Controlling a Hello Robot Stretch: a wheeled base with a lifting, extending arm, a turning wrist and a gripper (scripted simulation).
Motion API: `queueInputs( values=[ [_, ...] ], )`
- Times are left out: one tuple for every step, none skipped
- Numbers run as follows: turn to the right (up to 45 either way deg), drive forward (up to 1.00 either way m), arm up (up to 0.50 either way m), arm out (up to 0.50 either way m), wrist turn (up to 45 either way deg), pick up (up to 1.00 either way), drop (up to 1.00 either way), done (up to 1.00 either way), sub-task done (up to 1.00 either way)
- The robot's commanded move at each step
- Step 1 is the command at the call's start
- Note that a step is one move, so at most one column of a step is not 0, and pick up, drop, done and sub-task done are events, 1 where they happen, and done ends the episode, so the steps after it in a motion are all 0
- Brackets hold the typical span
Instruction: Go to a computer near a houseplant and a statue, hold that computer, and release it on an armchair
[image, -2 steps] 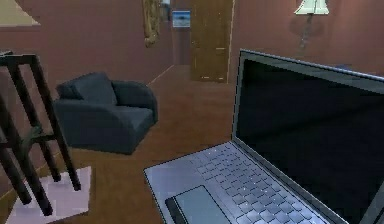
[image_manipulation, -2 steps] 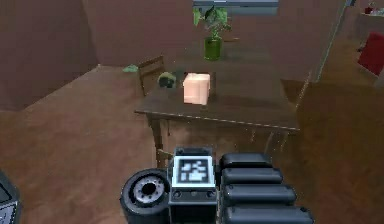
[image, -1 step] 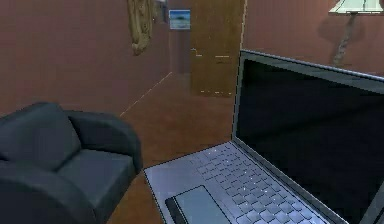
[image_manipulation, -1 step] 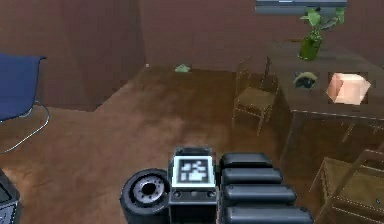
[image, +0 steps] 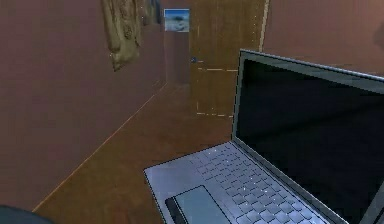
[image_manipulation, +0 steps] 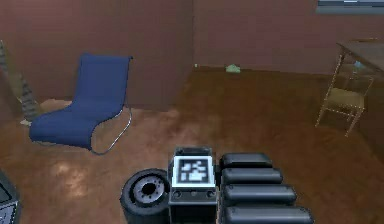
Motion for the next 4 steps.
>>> queueInputs(
  values=[
    [6.0,0.0,0.0,0.0,0.0,0.0,0.0,0.0,0.0],
    [0.0,0.55,0.0,0.0,0.0,0.0,0.0,0.0,0.0],
    [-21.0,0.0,0.0,0.0,0.0,0.0,0.0,0.0,0.0],
    [0.0,1.0,0.0,0.0,0.0,0.0,0.0,0.0,0.0]
  ],
)
